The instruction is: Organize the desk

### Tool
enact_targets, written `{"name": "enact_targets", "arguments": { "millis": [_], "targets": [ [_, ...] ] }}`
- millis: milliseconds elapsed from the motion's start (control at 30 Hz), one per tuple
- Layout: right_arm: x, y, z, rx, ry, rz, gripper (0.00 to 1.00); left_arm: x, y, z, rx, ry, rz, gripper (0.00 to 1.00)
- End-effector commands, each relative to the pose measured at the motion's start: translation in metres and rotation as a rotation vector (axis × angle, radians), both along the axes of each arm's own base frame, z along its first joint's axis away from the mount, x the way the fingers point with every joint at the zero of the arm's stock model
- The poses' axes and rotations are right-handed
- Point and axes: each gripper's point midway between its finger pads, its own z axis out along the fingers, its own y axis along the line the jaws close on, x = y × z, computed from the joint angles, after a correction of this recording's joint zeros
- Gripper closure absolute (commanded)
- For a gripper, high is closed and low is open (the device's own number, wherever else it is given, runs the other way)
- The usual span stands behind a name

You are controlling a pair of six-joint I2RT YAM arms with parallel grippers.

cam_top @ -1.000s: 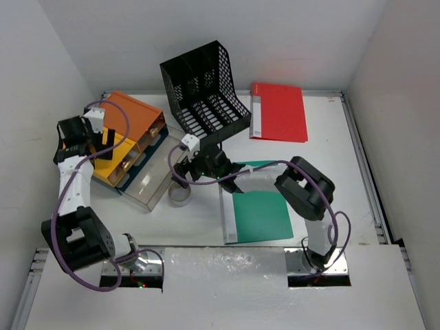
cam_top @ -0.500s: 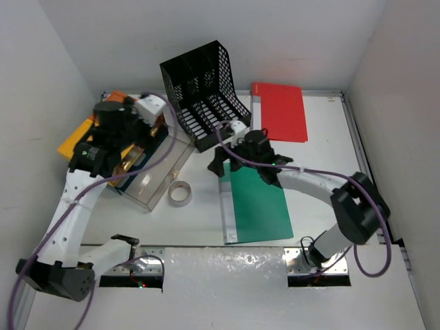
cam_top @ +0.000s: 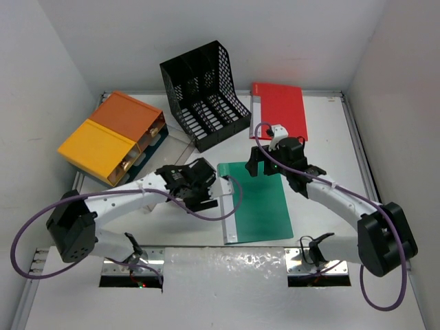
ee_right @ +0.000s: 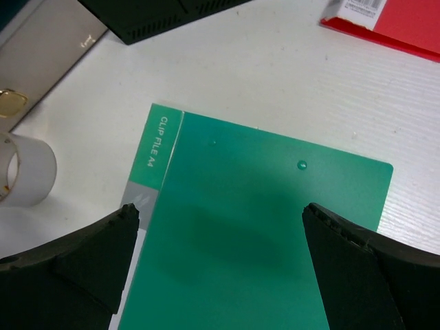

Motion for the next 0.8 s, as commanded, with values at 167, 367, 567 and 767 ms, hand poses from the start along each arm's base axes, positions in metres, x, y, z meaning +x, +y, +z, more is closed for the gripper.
{"name": "enact_targets", "arguments": {
  "millis": [167, 367, 567, 767],
  "targets": [
    [0.000, -0.008, -0.004, -0.058, -0.003, -0.010, 0.01, -0.015, 0.021, -0.014, 0.025, -0.025, -0.041, 0.35],
    [0.001, -0.007, -0.008, -0.056, 0.010, -0.007, 0.01, -0.008, 0.035, -0.045, 0.118, -0.053, -0.045, 0.38],
    [-0.001, -0.006, -0.011, -0.053, 0.017, -0.002, 0.01, 0.013, 0.049, -0.058, 0.174, -0.136, 0.004, 0.41],
    [0.000, -0.005, -0.013, -0.053, 0.020, -0.001, 0.01, 0.010, 0.042, -0.070, 0.139, -0.086, -0.025, 0.80]
  ]
}}
